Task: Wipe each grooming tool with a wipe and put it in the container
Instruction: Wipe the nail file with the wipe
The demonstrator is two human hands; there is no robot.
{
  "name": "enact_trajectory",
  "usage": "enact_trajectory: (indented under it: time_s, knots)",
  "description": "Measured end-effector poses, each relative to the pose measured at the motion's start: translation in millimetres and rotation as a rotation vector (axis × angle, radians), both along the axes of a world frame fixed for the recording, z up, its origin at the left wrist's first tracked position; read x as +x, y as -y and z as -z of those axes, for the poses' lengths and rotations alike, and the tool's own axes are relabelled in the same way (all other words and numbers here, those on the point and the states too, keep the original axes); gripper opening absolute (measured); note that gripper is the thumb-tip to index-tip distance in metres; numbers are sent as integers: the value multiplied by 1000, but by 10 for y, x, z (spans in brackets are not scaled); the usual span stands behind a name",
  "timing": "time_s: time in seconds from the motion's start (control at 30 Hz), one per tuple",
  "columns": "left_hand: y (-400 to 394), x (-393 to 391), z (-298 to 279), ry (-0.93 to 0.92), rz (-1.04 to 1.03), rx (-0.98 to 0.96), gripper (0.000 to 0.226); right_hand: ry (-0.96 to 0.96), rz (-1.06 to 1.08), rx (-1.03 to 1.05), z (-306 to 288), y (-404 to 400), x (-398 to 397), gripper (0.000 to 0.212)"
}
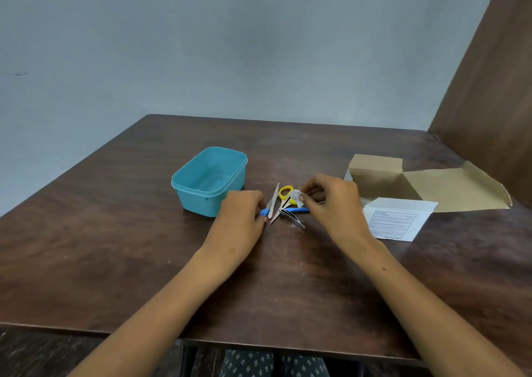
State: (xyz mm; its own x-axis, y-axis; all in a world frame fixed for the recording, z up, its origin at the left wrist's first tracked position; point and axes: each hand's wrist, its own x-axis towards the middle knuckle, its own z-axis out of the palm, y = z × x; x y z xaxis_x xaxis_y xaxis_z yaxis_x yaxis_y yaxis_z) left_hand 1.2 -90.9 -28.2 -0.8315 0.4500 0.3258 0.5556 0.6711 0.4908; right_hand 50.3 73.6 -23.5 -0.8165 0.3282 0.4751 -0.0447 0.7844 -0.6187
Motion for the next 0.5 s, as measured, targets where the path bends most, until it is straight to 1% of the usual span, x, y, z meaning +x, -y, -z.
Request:
enact_trajectory:
  time_s: [0.17, 0.33, 0.4, 0.5]
  knots:
    - [-43, 52, -60, 50, -44, -73, 13, -2, -9, -27, -19, 8, 1, 6]
    - [-79, 102, -67, 34, -91, -169, 21, -18, -12, -51, -26, 1, 1, 5]
    - [-87, 103, -80, 76, -100, -194, 19, -20, -13, -67, -30, 4, 4, 6]
    - [-80, 99, -81, 114, -100, -212, 11, -26, -9, -67, -30, 15, 10, 6]
